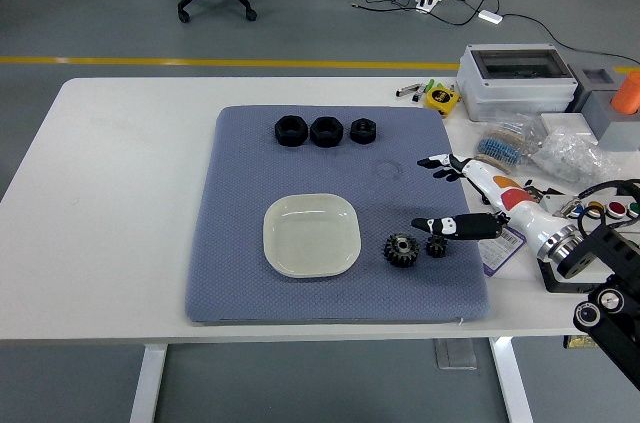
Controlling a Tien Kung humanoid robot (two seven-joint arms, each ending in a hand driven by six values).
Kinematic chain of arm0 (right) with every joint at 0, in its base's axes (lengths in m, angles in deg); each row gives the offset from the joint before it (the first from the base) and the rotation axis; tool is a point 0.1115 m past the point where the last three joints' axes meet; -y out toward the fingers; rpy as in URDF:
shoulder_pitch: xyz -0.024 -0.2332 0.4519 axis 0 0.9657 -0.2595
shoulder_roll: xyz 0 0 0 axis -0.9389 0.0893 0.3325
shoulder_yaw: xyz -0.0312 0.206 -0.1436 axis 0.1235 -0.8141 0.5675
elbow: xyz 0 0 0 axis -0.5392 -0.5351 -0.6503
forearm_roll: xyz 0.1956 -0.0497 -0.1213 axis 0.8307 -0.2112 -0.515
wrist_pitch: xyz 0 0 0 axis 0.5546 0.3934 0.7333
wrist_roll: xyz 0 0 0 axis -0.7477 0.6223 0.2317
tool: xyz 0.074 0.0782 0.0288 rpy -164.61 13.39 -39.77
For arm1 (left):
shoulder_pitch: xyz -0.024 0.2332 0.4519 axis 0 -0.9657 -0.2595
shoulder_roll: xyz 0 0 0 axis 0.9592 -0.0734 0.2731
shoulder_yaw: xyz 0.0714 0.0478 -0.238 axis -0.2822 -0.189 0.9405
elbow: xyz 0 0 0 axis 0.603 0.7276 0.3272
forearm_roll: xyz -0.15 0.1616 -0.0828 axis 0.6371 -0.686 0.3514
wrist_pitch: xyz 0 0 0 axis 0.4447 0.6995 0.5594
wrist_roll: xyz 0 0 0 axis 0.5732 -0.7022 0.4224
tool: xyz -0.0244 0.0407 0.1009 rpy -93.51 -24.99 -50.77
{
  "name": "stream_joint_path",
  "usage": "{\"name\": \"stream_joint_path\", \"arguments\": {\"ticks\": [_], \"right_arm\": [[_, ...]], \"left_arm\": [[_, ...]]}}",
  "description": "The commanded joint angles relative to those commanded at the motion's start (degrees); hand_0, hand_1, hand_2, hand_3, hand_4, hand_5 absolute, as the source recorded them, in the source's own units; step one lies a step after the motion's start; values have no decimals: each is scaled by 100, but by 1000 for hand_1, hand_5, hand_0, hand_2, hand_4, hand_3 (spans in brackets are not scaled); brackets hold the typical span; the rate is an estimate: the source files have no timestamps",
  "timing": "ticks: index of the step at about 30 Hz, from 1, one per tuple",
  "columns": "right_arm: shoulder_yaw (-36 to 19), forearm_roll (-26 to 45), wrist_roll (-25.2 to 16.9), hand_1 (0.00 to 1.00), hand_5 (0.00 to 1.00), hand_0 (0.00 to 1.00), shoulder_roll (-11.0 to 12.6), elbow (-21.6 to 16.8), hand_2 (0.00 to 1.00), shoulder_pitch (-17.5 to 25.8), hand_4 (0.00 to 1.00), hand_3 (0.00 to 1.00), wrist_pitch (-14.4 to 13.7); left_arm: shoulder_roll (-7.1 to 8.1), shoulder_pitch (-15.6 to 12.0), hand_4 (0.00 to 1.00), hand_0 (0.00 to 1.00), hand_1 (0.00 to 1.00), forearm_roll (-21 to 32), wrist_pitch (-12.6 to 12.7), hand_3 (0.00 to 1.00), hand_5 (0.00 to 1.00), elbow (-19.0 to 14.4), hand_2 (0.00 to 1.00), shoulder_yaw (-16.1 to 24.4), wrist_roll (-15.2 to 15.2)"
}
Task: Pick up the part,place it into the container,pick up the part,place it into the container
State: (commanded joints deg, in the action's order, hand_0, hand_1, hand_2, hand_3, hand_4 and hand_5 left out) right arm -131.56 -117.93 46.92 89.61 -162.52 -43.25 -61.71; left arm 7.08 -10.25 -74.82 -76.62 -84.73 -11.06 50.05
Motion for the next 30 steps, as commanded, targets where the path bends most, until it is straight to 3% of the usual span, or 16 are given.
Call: {"name": "stream_joint_path", "arguments": {"ticks": [8, 10, 14, 15, 20, 21, 30], "right_arm": [[312, -1306, 54, 714, 256, 716, 124, 185, 774, -225, 998, 777, 132], [378, -1441, 61, 683, 247, 681, 143, 239, 739, -274, 985, 737, 112], [499, -1532, 70, 683, 247, 681, 153, 339, 739, -352, 985, 737, 33], [547, -1515, 61, 655, 243, 632, 156, 359, 712, -379, 937, 645, 21], [718, -1484, 40, 655, 243, 632, 153, 435, 712, -489, 937, 645, 19], [744, -1475, 40, 630, 249, 605, 150, 452, 688, -506, 886, 564, 23], [969, -1443, 61, 627, 266, 599, 48, 749, 686, -695, 868, 551, 31]], "left_arm": [[7, 15, 641, 741, 693, 39, 1, 582, 615, -3, 648, -25, -3], [9, 21, 640, 740, 695, 62, 4, 582, 614, -2, 649, -36, -7], [12, 26, 640, 740, 695, 120, 13, 582, 614, -1, 649, -61, -13], [13, 29, 640, 740, 693, 127, 14, 582, 616, -1, 648, -64, -14], [12, 33, 640, 740, 693, 128, 16, 582, 616, -2, 648, -69, -14], [13, 34, 640, 741, 691, 133, 16, 582, 616, -2, 648, -72, -14], [10, 28, 641, 740, 691, 153, 23, 583, 616, -3, 648, -76, -12]]}}
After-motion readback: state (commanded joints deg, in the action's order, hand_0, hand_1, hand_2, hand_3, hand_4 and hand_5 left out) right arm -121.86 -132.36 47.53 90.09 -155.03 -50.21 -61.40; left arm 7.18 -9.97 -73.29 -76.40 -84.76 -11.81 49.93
